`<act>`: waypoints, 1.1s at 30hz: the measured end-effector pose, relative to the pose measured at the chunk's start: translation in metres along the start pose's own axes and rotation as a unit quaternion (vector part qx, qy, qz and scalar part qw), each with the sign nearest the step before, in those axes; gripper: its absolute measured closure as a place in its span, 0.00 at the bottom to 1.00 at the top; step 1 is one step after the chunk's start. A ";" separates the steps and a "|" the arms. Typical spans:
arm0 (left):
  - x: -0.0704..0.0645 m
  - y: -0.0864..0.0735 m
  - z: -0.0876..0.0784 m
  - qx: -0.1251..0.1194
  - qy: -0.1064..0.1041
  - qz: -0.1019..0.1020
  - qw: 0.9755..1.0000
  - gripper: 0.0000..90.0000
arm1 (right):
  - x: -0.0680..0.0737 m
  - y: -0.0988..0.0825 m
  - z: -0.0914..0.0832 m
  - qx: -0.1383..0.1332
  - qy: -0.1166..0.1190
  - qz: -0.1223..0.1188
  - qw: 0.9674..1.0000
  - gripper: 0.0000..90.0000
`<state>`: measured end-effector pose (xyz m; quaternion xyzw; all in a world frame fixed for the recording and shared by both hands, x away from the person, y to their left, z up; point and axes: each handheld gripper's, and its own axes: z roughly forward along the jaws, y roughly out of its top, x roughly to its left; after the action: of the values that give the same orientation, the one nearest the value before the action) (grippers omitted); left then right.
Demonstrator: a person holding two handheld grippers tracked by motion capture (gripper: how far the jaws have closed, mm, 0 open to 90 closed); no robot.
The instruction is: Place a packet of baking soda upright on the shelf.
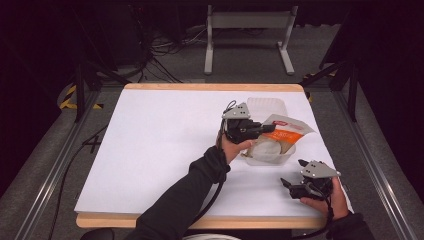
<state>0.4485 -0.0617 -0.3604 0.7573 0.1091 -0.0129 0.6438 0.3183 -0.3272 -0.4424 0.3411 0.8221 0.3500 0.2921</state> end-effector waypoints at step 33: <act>-0.012 0.029 0.037 0.124 0.037 0.065 0.989 1.00 | 0.001 0.000 0.002 0.011 0.007 -0.005 1.000 0.14</act>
<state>0.4466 -0.1039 -0.3364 0.8366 0.0805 0.0437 0.5402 0.3187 -0.3257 -0.4439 0.3376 0.8298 0.3412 0.2845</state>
